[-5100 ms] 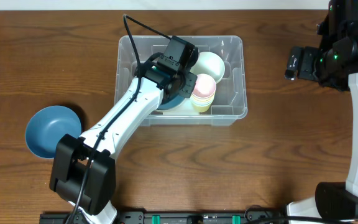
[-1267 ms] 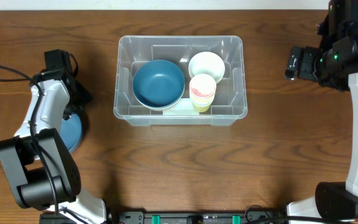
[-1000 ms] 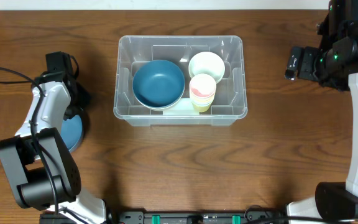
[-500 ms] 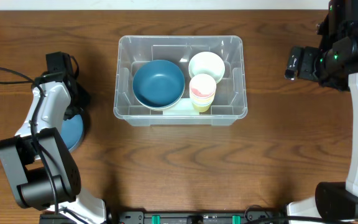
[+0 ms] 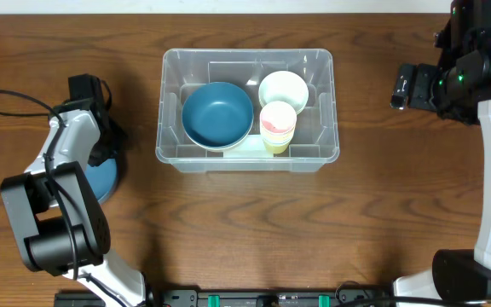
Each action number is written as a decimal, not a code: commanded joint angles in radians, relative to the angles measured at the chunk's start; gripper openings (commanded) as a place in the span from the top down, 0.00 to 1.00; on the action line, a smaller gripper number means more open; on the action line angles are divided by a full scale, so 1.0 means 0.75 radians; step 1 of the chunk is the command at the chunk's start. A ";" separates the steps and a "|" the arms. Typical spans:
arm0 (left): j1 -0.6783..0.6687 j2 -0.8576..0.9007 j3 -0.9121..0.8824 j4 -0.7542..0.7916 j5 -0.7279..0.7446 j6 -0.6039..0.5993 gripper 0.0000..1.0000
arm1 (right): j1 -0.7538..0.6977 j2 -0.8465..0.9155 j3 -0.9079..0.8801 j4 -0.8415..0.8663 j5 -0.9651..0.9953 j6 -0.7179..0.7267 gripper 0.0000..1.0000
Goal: Pack container
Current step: 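Lift the second blue bowl with the left gripper, then carry the blue bowl onto the bowl stack in the container and release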
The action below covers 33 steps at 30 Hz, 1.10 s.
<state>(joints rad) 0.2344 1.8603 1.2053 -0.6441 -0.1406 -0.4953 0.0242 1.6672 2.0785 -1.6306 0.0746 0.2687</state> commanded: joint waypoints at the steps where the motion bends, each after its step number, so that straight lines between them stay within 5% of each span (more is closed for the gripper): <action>1: 0.004 0.011 -0.007 0.014 -0.003 0.005 0.94 | -0.006 -0.016 -0.001 -0.001 -0.003 -0.016 0.01; 11: 0.003 -0.088 0.043 -0.013 0.216 0.151 0.94 | -0.006 -0.016 -0.001 -0.001 -0.003 -0.016 0.01; 20: -0.042 -0.426 0.050 0.003 0.526 0.376 0.94 | -0.006 -0.016 -0.001 -0.001 -0.003 -0.016 0.01; 33: -0.500 -0.811 0.049 0.030 0.510 0.695 0.94 | -0.006 -0.016 -0.001 -0.001 -0.003 -0.016 0.01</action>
<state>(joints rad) -0.0502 1.2831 1.2091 -0.6376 0.2340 -0.0826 0.0242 1.6672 2.0785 -1.6306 0.0750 0.2687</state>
